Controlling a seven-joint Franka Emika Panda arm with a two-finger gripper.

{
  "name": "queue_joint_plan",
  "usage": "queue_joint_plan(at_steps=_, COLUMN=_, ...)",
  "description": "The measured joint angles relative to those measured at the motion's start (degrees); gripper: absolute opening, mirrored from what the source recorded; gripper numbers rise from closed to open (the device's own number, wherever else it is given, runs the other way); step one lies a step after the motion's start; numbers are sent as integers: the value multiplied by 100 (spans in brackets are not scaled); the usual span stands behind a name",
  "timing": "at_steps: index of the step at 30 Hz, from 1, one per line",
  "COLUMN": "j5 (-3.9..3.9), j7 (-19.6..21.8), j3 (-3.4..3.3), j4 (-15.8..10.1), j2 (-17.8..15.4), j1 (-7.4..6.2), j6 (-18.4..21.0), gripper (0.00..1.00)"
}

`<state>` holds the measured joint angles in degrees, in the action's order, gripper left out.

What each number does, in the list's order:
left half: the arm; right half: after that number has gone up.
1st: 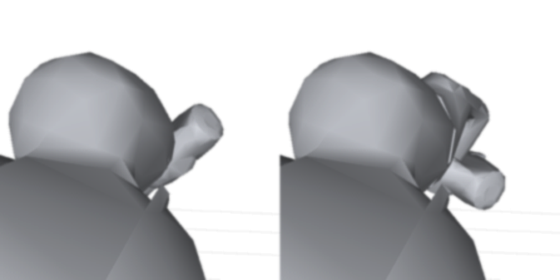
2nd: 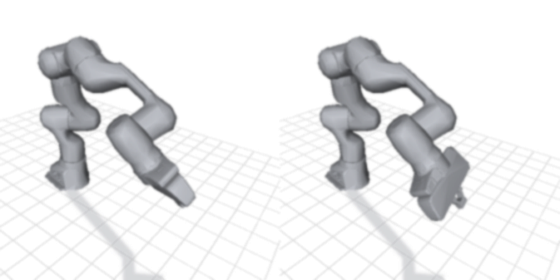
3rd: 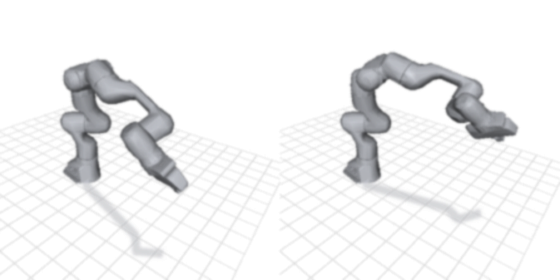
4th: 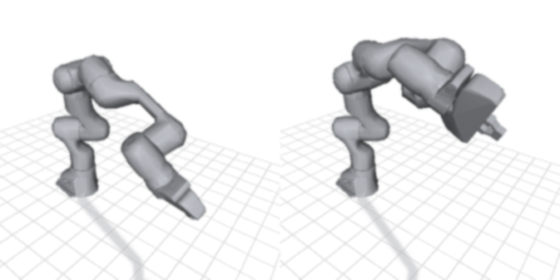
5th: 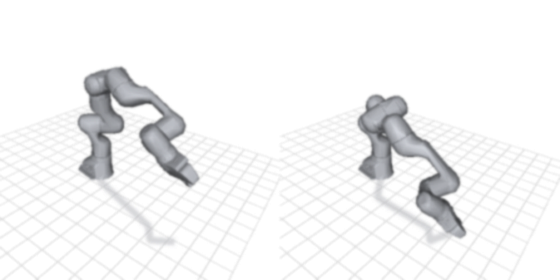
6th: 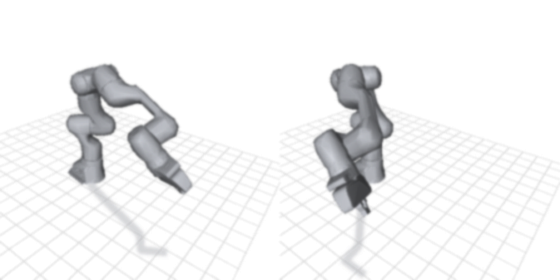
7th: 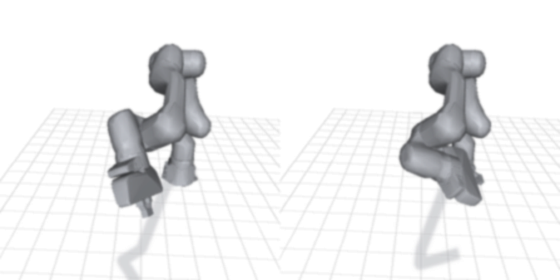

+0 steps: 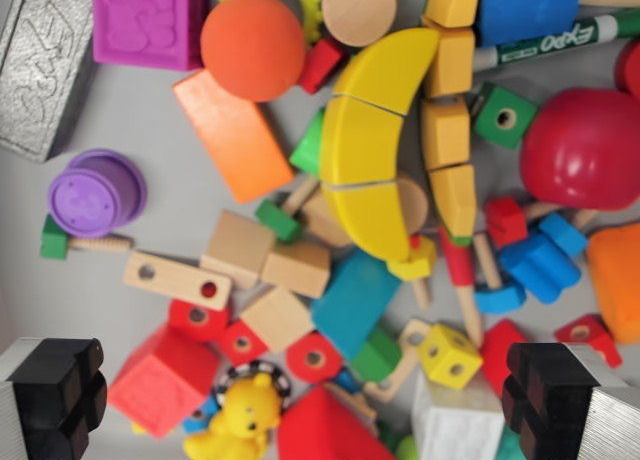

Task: Pick an object from the bin

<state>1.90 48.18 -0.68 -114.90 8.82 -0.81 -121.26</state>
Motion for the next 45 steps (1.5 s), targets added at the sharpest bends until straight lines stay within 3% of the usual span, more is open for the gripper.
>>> queue_joint_plan(at_steps=17, j5=-24, j7=-185, j3=113, j4=-292, j2=47, j1=-137, j6=-366, gripper=100)
queue_joint_plan(at_steps=30, j5=-69, j7=-396, j3=245, j4=-573, j2=159, j1=-301, j6=-790, gripper=100)
queue_joint_plan(at_steps=45, j5=-172, j7=-662, j3=426, j4=-864, j2=402, j1=-543, j6=-1372, gripper=100)
